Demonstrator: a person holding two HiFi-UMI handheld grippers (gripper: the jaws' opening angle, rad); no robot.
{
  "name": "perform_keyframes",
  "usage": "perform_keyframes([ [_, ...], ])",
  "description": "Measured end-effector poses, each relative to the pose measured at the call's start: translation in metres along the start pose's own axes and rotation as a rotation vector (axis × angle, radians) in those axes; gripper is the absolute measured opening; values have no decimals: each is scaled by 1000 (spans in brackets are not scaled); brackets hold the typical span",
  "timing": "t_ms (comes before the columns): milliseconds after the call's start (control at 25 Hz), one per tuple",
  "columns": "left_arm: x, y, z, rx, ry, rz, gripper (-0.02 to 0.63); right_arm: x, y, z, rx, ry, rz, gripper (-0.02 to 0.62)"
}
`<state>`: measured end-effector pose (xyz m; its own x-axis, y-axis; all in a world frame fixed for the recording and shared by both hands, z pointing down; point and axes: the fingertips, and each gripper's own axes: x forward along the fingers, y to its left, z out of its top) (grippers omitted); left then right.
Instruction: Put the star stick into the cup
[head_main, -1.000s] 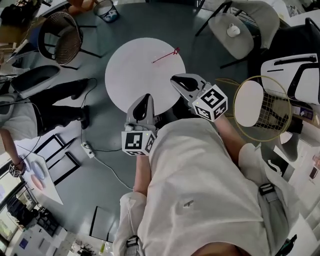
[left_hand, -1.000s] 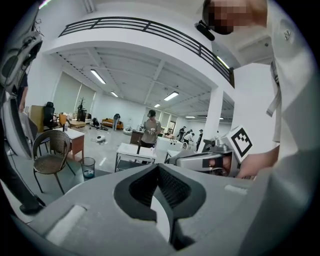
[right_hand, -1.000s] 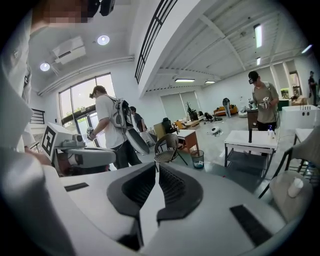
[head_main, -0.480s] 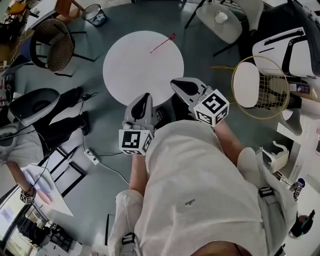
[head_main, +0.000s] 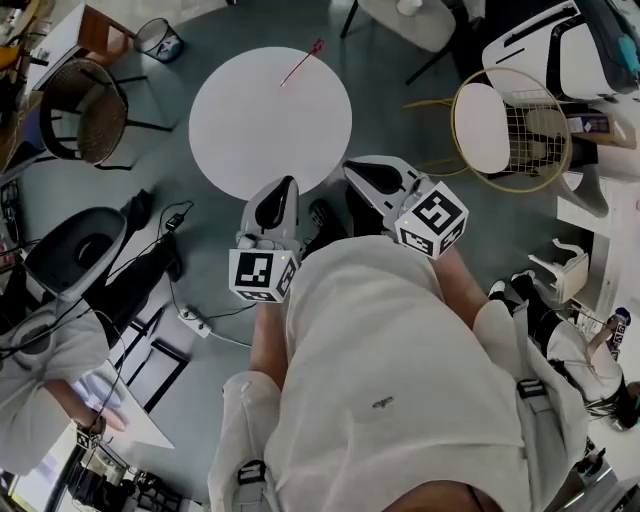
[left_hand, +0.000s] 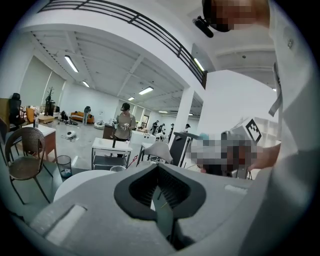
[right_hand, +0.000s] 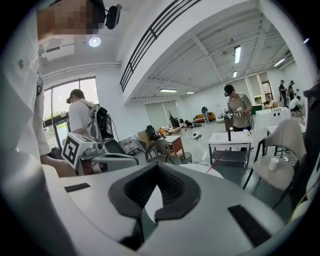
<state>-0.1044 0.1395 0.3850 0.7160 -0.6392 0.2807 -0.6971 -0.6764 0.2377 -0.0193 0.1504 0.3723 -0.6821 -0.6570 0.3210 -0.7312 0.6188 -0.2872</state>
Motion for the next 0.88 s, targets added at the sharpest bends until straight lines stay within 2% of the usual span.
perform_keyframes([
  [360,-1,-20,9,6,-26,1,11,-18,-3,5,11,-35,-15,8],
  [880,8,-38,0,-1,2,-19,10,-34,-10,-6,29,-20,-31,6],
])
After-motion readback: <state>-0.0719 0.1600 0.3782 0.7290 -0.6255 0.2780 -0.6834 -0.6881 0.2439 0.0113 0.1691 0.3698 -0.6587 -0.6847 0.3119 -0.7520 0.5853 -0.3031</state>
